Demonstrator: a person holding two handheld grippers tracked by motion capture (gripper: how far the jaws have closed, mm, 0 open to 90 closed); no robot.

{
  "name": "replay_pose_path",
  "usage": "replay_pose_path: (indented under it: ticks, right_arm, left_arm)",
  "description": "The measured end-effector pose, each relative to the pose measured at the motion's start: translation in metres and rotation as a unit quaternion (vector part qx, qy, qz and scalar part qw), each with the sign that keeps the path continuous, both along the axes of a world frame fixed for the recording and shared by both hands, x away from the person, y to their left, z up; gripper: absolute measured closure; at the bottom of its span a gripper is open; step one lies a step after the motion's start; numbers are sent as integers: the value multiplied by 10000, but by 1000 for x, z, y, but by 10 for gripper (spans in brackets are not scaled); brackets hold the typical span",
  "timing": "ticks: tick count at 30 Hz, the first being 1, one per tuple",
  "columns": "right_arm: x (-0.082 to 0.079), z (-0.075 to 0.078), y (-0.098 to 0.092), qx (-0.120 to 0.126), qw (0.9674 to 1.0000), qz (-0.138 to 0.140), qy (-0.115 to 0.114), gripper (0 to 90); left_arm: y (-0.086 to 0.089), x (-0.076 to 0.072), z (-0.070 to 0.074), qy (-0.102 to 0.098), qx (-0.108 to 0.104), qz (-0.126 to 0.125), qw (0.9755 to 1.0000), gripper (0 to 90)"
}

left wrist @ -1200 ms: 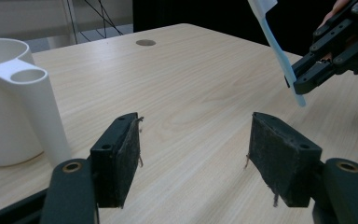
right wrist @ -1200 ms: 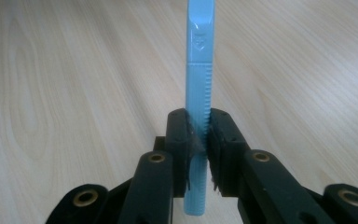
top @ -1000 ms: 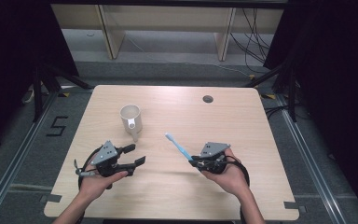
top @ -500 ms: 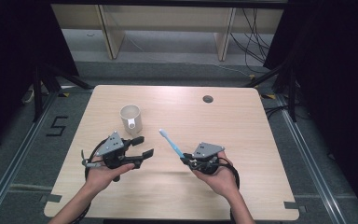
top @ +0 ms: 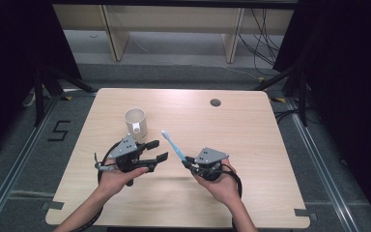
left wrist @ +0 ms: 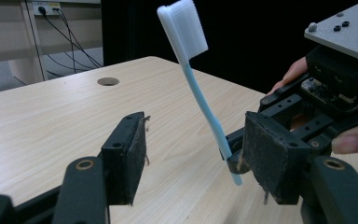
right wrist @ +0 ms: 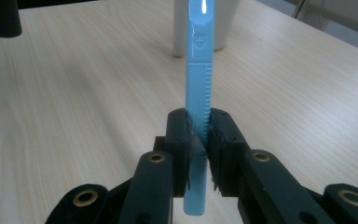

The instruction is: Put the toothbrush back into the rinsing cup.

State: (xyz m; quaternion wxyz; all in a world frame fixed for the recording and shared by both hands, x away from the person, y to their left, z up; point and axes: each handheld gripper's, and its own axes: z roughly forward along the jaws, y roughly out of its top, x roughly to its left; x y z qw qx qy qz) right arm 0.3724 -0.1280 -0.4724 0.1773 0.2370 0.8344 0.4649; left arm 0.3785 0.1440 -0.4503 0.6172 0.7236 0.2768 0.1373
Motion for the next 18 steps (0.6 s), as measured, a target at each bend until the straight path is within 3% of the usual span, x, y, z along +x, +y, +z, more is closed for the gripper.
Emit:
replay_pose_path:
  ticks: [2, 5, 7, 9, 14, 18]
  right_arm:
    - [0, 0, 2, 30, 10000, 8, 10, 794]
    - [1, 0, 4, 54, 9998, -29, -177, 794]
    - [1, -1, 6, 113, 9999, -27, -124, 794]
    - [1, -1, 7, 117, 9997, -23, -223, 794]
    - [0, -1, 10, 194, 9998, -47, -59, 794]
    - [0, 0, 12, 240, 9996, -80, -89, 794]
  left_arm:
    - [-2, 2, -1, -3, -118, -11, 9999, 403]
    - [-4, 3, 0, 46, -107, 32, 9999, 414]
    - [-5, 4, 1, 23, -112, 29, 9999, 418]
    - [-8, 6, 0, 14, -162, 12, 9999, 425]
    - [-11, 7, 0, 66, -207, 21, 9998, 444]
    - [-14, 9, 1, 101, -306, 16, 9995, 469]
